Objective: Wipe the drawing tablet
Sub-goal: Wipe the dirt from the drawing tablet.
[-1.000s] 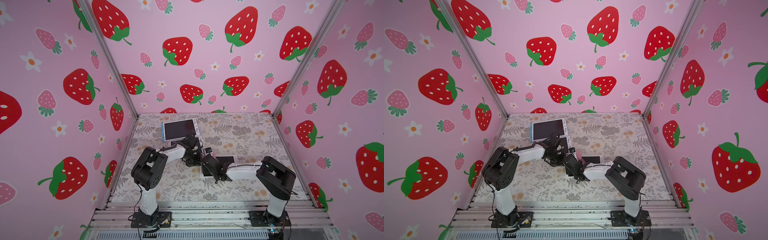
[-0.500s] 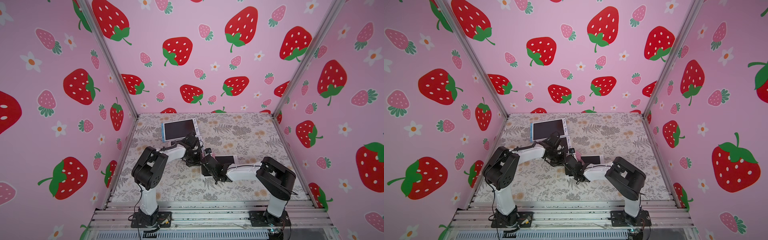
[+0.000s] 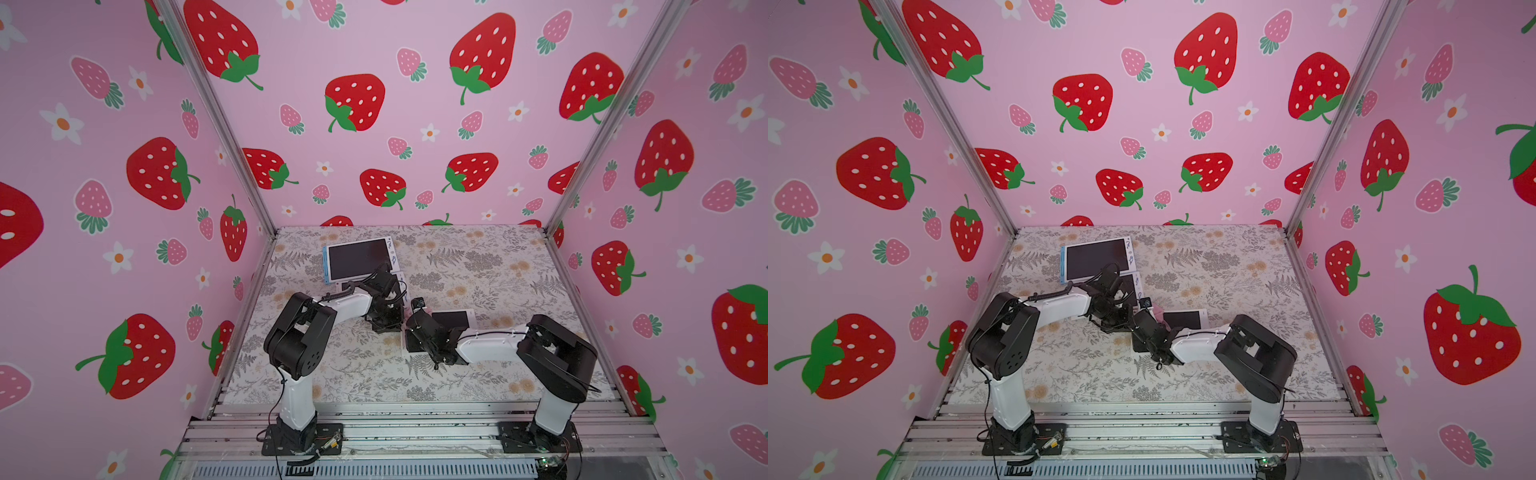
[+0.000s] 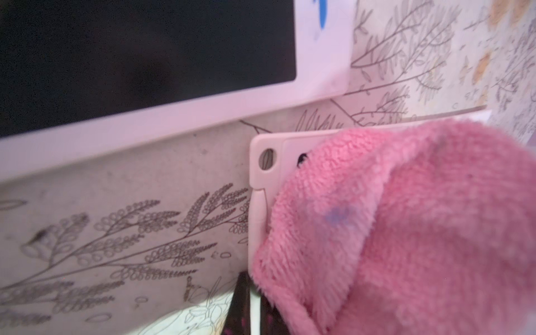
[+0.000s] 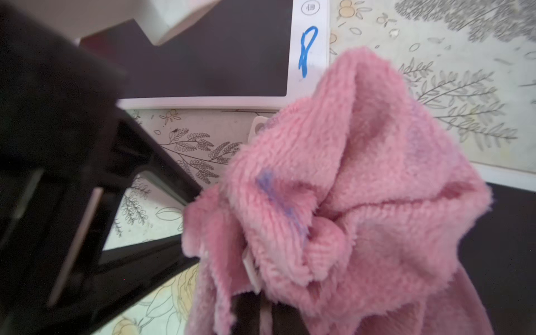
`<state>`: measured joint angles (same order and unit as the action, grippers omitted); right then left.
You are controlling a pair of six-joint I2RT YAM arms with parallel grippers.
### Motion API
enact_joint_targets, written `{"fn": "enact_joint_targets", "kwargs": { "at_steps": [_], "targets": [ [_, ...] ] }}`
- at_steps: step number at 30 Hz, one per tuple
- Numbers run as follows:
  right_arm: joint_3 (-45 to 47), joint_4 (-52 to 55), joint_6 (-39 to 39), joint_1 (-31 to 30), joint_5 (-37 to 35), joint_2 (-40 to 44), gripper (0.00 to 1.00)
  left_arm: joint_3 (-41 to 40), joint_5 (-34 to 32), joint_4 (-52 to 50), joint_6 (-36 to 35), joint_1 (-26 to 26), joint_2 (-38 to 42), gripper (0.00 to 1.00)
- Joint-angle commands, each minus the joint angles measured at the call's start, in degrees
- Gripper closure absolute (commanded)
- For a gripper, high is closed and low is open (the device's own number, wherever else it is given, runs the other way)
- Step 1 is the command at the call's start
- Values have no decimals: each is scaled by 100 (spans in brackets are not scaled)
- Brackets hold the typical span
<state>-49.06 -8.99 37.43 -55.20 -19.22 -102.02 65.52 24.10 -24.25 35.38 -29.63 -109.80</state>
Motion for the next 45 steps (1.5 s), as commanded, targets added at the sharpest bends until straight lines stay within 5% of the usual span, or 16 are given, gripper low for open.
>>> {"fn": "enact_joint_targets", "kwargs": {
  "at_steps": [1, 10, 19, 28, 35, 45],
  "targets": [
    [221, 511, -125, 201, 501, 124, 100, -441, -608, -818, 145, -114, -672, 100],
    [212, 776, 707, 110, 1665, 531, 100, -450, -566, -765, 147, -115, -661, 100],
    [-390, 447, 2192, 1341, 2523, -398, 100, -486, -595, -754, 57, -114, -692, 100],
    [-516, 1214, 2160, 809, 2728, -133, 100, -508, -580, -720, 93, -117, -650, 100],
    [-561, 1609, 2255, 1235, 2371, -76, 100, -468, -610, -806, 171, -122, -511, 100],
    [81, 1318, 1106, 1507, 2220, 2244, 100, 604, -520, -1234, 381, -123, 72, 95]
  ]
}}
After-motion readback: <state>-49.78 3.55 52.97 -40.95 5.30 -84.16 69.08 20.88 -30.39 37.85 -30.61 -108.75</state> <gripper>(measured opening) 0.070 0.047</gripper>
